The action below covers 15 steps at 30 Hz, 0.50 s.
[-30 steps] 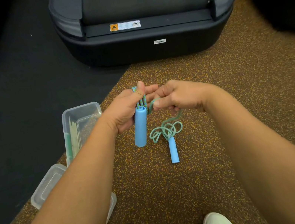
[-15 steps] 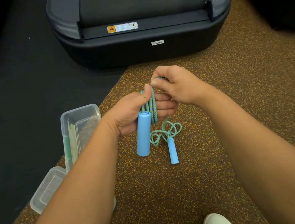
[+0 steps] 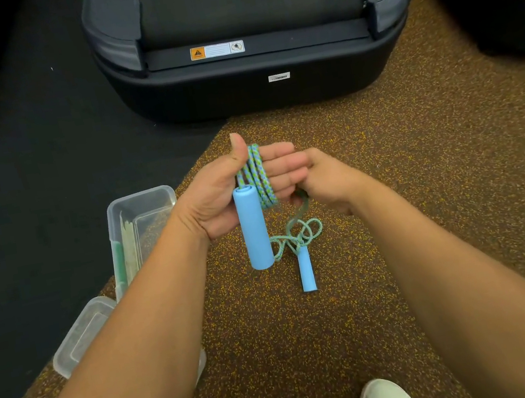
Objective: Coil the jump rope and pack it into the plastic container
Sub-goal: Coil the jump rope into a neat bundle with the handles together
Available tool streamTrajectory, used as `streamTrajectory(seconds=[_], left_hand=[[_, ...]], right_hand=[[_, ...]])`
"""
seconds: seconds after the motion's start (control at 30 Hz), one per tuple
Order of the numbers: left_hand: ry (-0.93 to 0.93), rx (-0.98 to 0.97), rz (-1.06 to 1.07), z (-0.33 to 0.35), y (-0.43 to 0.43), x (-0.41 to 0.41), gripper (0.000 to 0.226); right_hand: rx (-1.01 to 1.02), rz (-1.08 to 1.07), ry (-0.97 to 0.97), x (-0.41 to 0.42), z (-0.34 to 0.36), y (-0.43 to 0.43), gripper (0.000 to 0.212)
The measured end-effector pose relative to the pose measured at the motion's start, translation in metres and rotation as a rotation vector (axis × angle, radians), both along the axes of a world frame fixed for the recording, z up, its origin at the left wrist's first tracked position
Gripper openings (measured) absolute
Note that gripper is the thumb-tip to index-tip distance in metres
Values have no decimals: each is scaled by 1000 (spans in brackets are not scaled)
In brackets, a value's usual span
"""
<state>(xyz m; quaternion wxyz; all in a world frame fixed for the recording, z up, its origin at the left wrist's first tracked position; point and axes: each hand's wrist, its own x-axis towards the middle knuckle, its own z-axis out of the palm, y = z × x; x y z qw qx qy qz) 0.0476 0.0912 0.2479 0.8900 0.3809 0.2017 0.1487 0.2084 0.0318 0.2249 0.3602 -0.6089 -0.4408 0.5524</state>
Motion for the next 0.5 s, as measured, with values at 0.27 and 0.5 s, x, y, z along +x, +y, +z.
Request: streamTrajectory(seconds=[0.27, 0.5], left_hand=[[25, -19, 97, -11, 6, -7, 63], [169, 17, 73, -11, 2, -4, 56]], right_hand=[[-266, 284, -64, -2, 5, -6, 20], [-281, 458, -296, 0, 40, 2, 22]])
